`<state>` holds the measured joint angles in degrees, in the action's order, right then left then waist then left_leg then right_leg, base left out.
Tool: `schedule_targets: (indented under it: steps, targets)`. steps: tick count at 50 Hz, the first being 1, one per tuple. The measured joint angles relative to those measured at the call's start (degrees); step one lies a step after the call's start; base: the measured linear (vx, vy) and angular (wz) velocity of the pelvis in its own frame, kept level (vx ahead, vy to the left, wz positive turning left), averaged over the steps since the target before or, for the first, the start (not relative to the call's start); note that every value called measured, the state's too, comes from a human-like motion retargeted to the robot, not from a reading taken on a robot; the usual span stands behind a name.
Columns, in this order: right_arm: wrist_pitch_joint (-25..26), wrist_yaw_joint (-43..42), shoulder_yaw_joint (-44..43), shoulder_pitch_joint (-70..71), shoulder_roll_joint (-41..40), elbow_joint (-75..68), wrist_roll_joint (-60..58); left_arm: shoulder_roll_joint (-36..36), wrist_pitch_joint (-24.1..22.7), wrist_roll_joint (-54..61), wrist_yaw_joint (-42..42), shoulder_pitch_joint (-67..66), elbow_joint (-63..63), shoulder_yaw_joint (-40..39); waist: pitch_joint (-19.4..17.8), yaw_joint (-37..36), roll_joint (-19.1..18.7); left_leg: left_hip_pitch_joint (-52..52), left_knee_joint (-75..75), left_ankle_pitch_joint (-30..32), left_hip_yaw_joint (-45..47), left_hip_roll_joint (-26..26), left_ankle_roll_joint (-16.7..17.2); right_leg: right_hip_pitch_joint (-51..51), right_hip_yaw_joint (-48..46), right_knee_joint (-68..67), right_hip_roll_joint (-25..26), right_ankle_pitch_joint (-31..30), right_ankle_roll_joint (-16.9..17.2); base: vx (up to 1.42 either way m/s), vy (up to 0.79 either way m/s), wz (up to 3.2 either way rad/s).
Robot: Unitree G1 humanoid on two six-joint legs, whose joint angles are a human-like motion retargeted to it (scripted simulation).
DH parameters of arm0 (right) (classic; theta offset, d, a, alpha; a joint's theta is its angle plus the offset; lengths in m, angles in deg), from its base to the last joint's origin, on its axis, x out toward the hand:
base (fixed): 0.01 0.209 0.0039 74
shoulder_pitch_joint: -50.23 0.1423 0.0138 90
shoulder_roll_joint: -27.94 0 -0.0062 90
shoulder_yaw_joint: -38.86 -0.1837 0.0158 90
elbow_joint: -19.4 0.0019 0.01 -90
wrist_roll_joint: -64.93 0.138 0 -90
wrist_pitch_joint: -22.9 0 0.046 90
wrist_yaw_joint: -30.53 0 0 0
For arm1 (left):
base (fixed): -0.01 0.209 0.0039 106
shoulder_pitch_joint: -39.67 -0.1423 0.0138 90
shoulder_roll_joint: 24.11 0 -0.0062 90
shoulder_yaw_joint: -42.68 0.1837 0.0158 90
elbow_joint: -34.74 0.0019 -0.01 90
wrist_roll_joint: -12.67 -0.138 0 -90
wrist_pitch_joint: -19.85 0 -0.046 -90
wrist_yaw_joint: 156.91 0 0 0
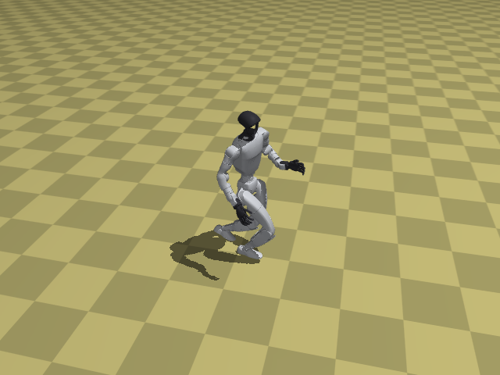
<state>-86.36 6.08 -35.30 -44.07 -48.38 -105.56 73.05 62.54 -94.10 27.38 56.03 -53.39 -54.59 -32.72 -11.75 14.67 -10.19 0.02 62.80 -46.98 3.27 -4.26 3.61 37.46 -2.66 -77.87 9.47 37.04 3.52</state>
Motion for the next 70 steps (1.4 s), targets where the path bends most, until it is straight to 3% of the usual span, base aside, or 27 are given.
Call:
schedule_targets:
  steps: [5, 10, 23, 32, 39, 47, 55, 61, 70]
  targets:
    - [0.27, 0.06, -0.4, 3.02, -3.27, -3.06, 0.16, -0.58, 1.42, 0.43, -2.75, -4.23, 5.72, -0.48, 3.0, -0.91, 8.46, 0.36, -15.68, 1.23, 0.8, -10.91, -5.01, 7.96, 5.56, -4.89, -9.46, -1.73, 3.07, -0.27, 0.04, 0.12]
    - [0.78, 2.1, -0.01, 3.96, -4.29, -2.99, -1.17, -1.09, 3.13, -0.14, -7.04, -10.16, 12.51, -1.46, 4.7, -3.12, 11.57, 2.08, -23.37, 3.6, 0.02, -14.53, -6.77, 11.34, 6.72, -6.52, -13.45, -3.8, 3.61, -0.21, 0.02, 0.02]
    - [1.18, 3.97, 2.71, 7.6, -5.6, -5.65, -5.7, -1.35, 6.62, -4.26, -17.65, -15.27, 32.89, -0.78, 6.67, -6.12, 12.08, 12.01, -20.96, 4.06, 0.93, -11.54, -8.21, 12.26, 5.79, 5.76, -14.1, -9.87, 9.14, -0.22, 0.01, 0.0]
    - [2.59, 2.52, 4.75, 9.23, -7.33, -13.44, -7.79, 0.0, 7.43, -3.42, -18.76, -9.92, 40.6, 1.71, 7.89, -6.53, 9.94, 22.32, -11.8, 3.71, 2.12, -6.96, -6.68, 12.04, 1.92, 2.68, -18.81, -7.06, 6.42, -0.26, -0.02, -0.09]
    - [2.98, 1.36, 4.23, 7.96, -7.07, -17.05, -9.24, 0.29, 7.12, -2.79, -17.51, -5.58, 41.72, 2.02, 8.0, -6.98, 12.03, 24.71, -10.84, 5.11, 2.97, -8.38, -6.44, 0.73, -0.89, -10.64, -28.03, -1.93, 3.06, -0.26, -0.06, -0.03]
    - [2.79, 0.59, 4.06, 6.66, -7.03, -18.29, -10.48, 2.55, 6.29, -4.42, -17.55, -2.83, 41.65, 4.6, 8.81, -9.92, 18.42, 26.85, -12.85, 10.12, 6.6, -11.1, -7.08, -15.39, -0.97, -12.2, -34.57, -2.5, 5.91, -0.31, -0.08, -0.14]
    - [2.18, 0.24, 7.14, 9.64, -7.54, -16.84, -11.69, 3.13, 5.25, -7.53, -15.14, 2.92, 43.11, 6.24, 9.33, -14.17, 19.64, 36.46, -3.34, 11.06, 8.18, -4.3, -5.28, -23.24, -4.24, -1.54, -29.91, 1.26, 8.1, -0.27, -0.14, -0.43]
    - [1.25, 0.0, 10.48, 14.56, -7.48, -13.93, -12.31, 2.49, 4.49, -8.44, -12.11, 8.22, 44.8, 5.43, 8.33, -17.15, 15.85, 44.02, 5.74, 11.55, 4.67, 5.16, -1.65, -23.79, -6.71, 6.28, -21.08, 8.78, 4.69, -0.24, -0.18, -0.73]
    - [-0.89, 1.23, 14.59, 19.88, -5.6, -8.41, -13.8, -0.55, 3.52, -7.91, -8.55, 10.99, 44.71, 1.08, 5.8, -20.39, 8.47, 50.77, 12.66, 17.25, -4.47, 17.4, 4.68, -21.99, -5.96, 14.04, -6.5, 10.1, -0.74, -0.21, -0.17, -0.83]
